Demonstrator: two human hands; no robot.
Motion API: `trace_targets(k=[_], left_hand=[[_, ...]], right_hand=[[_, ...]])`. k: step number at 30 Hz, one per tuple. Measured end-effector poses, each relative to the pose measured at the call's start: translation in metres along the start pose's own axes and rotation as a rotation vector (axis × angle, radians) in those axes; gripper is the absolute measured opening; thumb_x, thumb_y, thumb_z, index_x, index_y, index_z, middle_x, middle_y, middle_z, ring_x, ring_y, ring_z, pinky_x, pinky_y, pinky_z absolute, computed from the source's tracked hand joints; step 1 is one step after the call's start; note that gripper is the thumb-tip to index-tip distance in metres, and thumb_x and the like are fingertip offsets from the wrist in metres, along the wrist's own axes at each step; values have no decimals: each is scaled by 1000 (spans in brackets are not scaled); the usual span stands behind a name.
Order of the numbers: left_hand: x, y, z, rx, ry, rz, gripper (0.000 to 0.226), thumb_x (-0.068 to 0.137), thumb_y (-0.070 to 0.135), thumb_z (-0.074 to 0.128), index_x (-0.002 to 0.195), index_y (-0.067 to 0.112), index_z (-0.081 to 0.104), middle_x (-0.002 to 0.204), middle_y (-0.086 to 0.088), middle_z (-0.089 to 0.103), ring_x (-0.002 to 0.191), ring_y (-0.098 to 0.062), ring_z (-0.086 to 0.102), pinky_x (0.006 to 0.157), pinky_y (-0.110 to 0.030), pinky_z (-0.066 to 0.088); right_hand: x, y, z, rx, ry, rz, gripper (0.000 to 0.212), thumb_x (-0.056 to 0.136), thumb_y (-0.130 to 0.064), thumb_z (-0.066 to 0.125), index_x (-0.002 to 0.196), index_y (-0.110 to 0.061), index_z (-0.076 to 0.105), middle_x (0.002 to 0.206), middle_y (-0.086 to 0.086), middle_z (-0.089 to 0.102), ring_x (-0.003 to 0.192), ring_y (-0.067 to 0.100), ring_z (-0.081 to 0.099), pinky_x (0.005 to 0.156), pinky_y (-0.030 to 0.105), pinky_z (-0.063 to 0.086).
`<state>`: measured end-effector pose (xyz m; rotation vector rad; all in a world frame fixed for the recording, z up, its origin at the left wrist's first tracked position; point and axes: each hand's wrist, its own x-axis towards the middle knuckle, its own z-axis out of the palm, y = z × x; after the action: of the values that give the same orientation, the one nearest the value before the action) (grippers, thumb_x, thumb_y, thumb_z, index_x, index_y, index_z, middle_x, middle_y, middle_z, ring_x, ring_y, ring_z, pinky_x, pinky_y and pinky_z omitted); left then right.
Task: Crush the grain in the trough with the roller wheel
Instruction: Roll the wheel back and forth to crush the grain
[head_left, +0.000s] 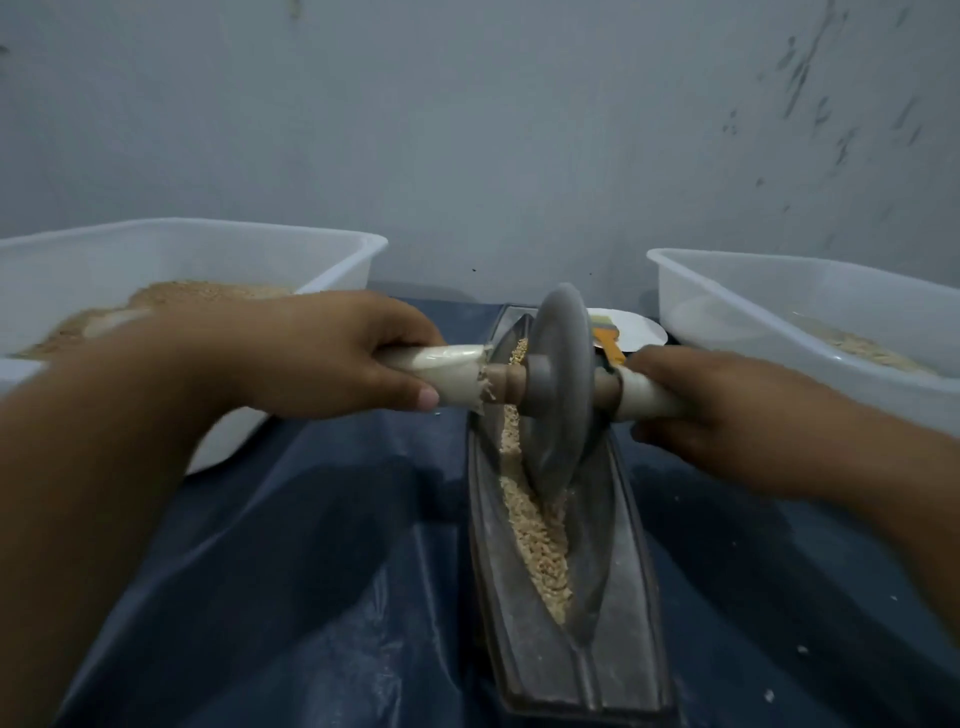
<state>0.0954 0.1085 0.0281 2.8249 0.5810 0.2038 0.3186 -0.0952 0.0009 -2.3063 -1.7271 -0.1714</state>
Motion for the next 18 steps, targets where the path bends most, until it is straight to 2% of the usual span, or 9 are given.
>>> trace_targets(k=[2, 3, 7, 9, 11, 12, 14, 16, 18], left_hand=[[6, 1, 9, 30, 66, -6, 18, 88, 42, 63, 103, 35, 60, 79, 12, 58, 71, 0, 52, 59, -15, 33], [7, 1, 10, 37, 57, -12, 18, 88, 40, 63, 104, 33, 60, 81, 12, 57, 72, 0, 51, 59, -14, 33], [-12, -6, -13, 5, -188, -10, 23, 79, 58, 65, 96, 43, 63, 76, 16, 62, 68, 0, 55, 63, -21, 38], [-22, -5, -24, -71, -296, 59, 36, 69, 67, 62, 97, 44, 64, 73, 17, 63, 63, 2, 56, 59, -15, 40], [-24, -4, -26, -132, -295, 96, 45, 64, 68, 61, 100, 41, 66, 75, 11, 65, 65, -5, 58, 60, -21, 45], [-22, -4, -24, -117, -262, 85, 45, 64, 68, 61, 100, 42, 66, 77, 9, 66, 68, -9, 60, 64, -30, 48], [-14, -2, -16, -43, -151, 34, 35, 72, 65, 61, 101, 45, 64, 80, 13, 65, 70, -5, 59, 66, -32, 46], [-6, 1, -6, 19, -10, -6, 25, 80, 52, 63, 104, 42, 63, 80, 15, 63, 72, 0, 56, 63, -25, 39], [0, 5, 6, 89, 114, -20, 23, 88, 39, 63, 111, 38, 59, 89, 15, 62, 81, -1, 55, 69, -25, 40]], right_hand=[[6, -4, 9, -94, 136, -28, 17, 90, -37, 64, 93, -37, 46, 89, -10, 59, 87, 21, 59, 76, 38, 47], [7, -4, 8, -114, 124, -35, 19, 90, -37, 63, 93, -38, 45, 93, -8, 60, 89, 23, 59, 77, 39, 47], [-10, -1, -21, -15, -202, -35, 22, 80, -52, 63, 93, -45, 46, 84, -15, 60, 78, 5, 58, 71, 33, 48], [-21, -1, -34, 95, -383, -50, 43, 67, -70, 61, 101, -46, 52, 83, -15, 63, 74, 7, 60, 65, 33, 50], [-23, -2, -43, 159, -512, -55, 62, 59, -84, 60, 107, -46, 54, 84, -11, 65, 72, 10, 62, 64, 35, 53], [-21, -2, -43, 174, -530, -54, 61, 59, -85, 60, 106, -47, 54, 84, -12, 65, 72, 9, 62, 64, 32, 52], [-14, 0, -30, 128, -411, -18, 40, 68, -73, 60, 100, -49, 52, 82, -17, 63, 72, 5, 60, 65, 28, 48], [-5, 0, -10, 51, -170, 31, 24, 81, -56, 61, 97, -42, 50, 83, -12, 61, 76, 7, 59, 72, 35, 49], [1, -1, 7, -57, 20, 31, 18, 89, -44, 61, 98, -36, 47, 90, -9, 58, 85, 17, 59, 77, 41, 49]])
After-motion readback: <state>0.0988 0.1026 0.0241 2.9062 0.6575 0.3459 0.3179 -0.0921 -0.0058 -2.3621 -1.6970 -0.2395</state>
